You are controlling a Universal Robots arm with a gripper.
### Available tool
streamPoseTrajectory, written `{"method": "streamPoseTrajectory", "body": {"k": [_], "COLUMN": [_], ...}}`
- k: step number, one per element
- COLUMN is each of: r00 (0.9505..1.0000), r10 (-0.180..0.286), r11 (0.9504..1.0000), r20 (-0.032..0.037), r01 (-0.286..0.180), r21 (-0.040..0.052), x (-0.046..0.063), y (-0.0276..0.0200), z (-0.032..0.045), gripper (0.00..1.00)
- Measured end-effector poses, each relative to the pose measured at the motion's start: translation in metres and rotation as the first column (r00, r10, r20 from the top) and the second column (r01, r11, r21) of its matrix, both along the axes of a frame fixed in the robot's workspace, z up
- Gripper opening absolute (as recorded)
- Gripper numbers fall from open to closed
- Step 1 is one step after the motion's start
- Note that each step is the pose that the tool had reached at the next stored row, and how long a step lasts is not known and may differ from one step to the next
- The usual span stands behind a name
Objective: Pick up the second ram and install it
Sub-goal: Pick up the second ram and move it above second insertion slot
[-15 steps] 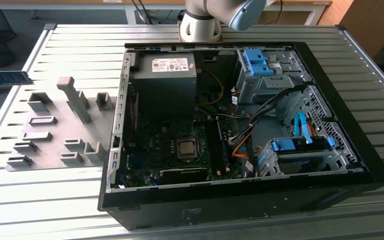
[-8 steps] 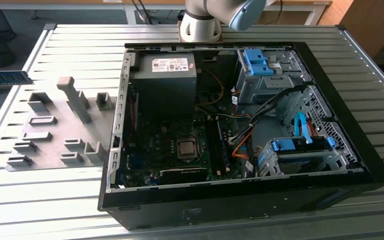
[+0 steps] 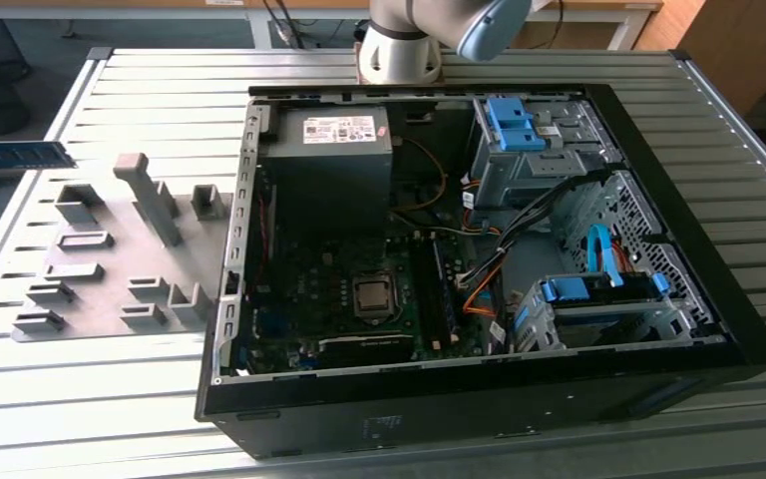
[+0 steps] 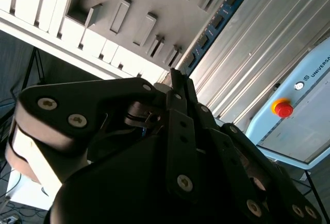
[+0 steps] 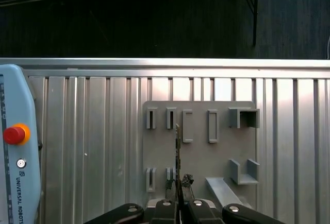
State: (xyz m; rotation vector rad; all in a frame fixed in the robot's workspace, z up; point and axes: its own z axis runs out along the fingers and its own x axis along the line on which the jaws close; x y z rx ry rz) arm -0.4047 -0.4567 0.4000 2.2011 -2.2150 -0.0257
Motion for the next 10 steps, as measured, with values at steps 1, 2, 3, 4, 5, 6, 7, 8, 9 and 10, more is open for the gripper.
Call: {"method": "streamPoseTrajectory", "body": {"k": [1,2,3,4,5,6,7,8,9,10], "r00": [1.0000,1.0000,1.0000,1.0000,1.0000,1.0000,1.0000,1.0000,1.0000,1.0000], "r10": [0.000,0.000,0.000,0.000,0.000,0.000,0.000,0.000,0.000,0.000], "r11": [1.0000,1.0000,1.0000,1.0000,1.0000,1.0000,1.0000,1.0000,1.0000,1.0000], "r20": [0.0001,0.0000,0.0001,0.0001,0.0001,0.0001,0.0000,0.0001,0.0001,0.0001], "r01": [0.000,0.000,0.000,0.000,0.000,0.000,0.000,0.000,0.000,0.000], "r21": [0.0000,0.0001,0.0001,0.0001,0.0001,0.0001,0.0000,0.0002,0.0001,0.0001], "x": [0.0024,0.0040,0.0044,0.0045,0.0046,0.0047,0.0048,0.0048,0.0048,0.0048], "y": [0.0000,0.0000,0.0000,0.0000,0.0000,0.0000,0.0000,0.0000,0.0000,0.0000], "z": [-0.0001,-0.0001,-0.0001,-0.0001,0.0000,0.0003,0.0009,0.0017,0.0029,0.0042], "gripper": [0.14,0.14,0.14,0.14,0.14,0.14,0.14,0.14,0.14,0.14]}}
